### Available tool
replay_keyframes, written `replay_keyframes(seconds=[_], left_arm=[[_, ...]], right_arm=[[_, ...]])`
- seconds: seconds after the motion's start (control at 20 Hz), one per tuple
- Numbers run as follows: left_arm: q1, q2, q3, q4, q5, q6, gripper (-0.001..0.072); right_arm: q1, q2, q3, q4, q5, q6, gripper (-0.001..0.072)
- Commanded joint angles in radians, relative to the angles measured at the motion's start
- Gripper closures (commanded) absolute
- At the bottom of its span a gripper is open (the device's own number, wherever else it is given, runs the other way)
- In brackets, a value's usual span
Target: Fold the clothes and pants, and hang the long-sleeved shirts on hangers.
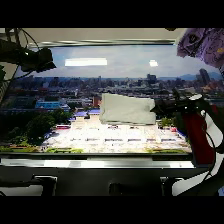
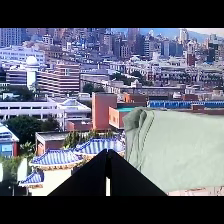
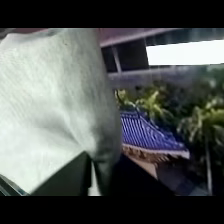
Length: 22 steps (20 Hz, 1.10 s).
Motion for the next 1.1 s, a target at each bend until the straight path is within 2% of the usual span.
replay_keyframes(seconds=[0.0, 0.15, 0.6, 1.05], left_arm=[[-0.001, -0.001, 0.0, 0.0, 0.0, 0.0, 0.0687], [-0.001, 0.0, 0.0, 0.0, 0.0, 0.0, 0.0687], [-0.001, 0.0, 0.0, -0.026, -0.001, 0.0, 0.0687], [-0.001, 0.0, 0.0, -0.035, -0.003, 0.0, 0.0687]], right_arm=[[0.049, 0.013, 0.004, 0.028, 0.041, -0.003, 0.0684], [0.039, 0.071, 0.082, 0.026, 0.019, 0.035, 0.0685], [-0.061, 0.092, 0.575, -0.225, 0.027, 0.331, 0.0684], [-0.251, 0.107, 0.748, -0.358, 0.035, 0.524, 0.0684]])
